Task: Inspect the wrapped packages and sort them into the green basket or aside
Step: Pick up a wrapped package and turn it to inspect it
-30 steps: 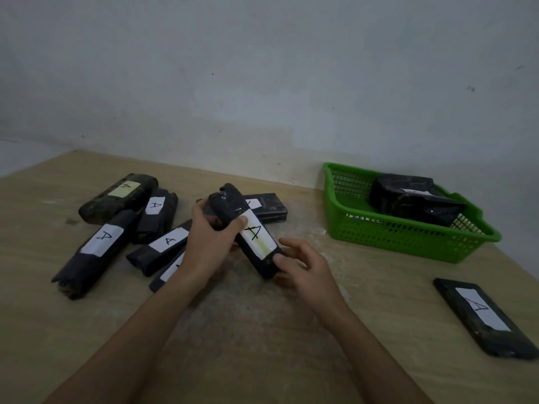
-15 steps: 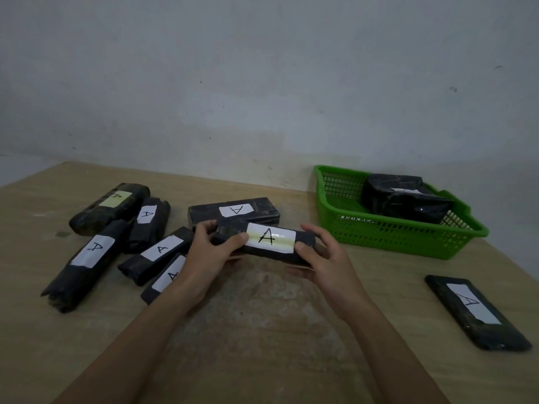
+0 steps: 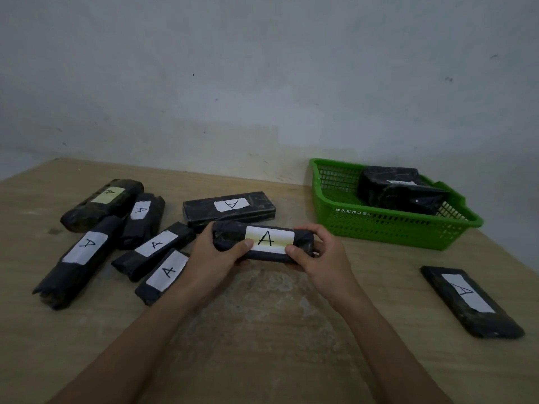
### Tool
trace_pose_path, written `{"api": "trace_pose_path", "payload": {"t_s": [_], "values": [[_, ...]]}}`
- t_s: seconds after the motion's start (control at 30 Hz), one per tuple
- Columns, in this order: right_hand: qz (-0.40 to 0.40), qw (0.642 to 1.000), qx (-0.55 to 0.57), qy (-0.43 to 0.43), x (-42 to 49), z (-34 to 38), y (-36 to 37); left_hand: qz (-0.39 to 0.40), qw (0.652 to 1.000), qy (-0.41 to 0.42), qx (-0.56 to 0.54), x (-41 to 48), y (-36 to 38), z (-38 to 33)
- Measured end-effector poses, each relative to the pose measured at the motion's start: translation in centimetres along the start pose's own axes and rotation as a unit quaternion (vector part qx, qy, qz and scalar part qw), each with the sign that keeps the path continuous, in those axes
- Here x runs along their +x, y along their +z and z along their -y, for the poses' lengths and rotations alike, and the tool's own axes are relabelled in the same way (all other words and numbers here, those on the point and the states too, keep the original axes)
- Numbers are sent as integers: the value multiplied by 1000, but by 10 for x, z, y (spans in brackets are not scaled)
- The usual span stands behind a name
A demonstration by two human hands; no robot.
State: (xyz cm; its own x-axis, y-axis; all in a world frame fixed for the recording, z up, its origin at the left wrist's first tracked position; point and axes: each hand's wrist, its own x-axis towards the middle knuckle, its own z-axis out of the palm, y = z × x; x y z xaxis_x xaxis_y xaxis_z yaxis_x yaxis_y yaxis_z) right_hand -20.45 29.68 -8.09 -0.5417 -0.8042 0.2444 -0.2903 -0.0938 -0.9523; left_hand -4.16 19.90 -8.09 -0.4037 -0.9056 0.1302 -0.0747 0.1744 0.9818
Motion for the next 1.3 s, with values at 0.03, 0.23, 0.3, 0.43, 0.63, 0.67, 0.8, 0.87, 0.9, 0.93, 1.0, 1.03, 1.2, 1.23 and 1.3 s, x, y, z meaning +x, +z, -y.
{"api": "trace_pose_path", "payload": {"t_s": [0.03,0.23,0.3,0.43,0.63,0.67,0.8,0.87,0.9,0.93,1.0,1.03,1.2,1.23,1.3], "values": [[4,1000,-1,-2,-1,1,0,-1,1000,-2,-10,0,0,-1],[-6,999,40,6,-3,5,2,-1,998,-28,-56,-4,4,-7],[-34,999,-3,-9,-2,1,3,-8,1000,-8,-20,-5,5,-6],[-49,996,-57,-37,-2,0,2,2,1000,-1,-6,-4,3,-1],[5,995,-35,-99,-1,11,-10,73,968,-120,-209,-2,4,-4],[9,995,-24,-93,-1,11,-9,69,964,-122,-225,-1,4,-4],[-7,1000,25,9,0,6,-2,53,968,-99,-225,-2,7,-5],[-13,997,39,64,1,2,0,36,980,-84,-177,-4,8,-4],[-15,996,44,76,1,1,1,25,984,-77,-156,-5,10,-4],[-21,996,44,80,1,0,2,17,986,-71,-148,-6,11,-3],[-29,996,35,73,0,1,2,10,987,-65,-148,-6,13,-3],[-28,997,33,68,0,2,2,10,986,-67,-151,-5,14,-3],[-10,997,51,65,0,4,1,24,977,-78,-196,-2,11,-1],[-12,997,47,60,0,4,1,24,981,-70,-177,-2,11,0],[-15,998,46,42,-1,6,0,24,989,-46,-138,-3,11,0]]}}
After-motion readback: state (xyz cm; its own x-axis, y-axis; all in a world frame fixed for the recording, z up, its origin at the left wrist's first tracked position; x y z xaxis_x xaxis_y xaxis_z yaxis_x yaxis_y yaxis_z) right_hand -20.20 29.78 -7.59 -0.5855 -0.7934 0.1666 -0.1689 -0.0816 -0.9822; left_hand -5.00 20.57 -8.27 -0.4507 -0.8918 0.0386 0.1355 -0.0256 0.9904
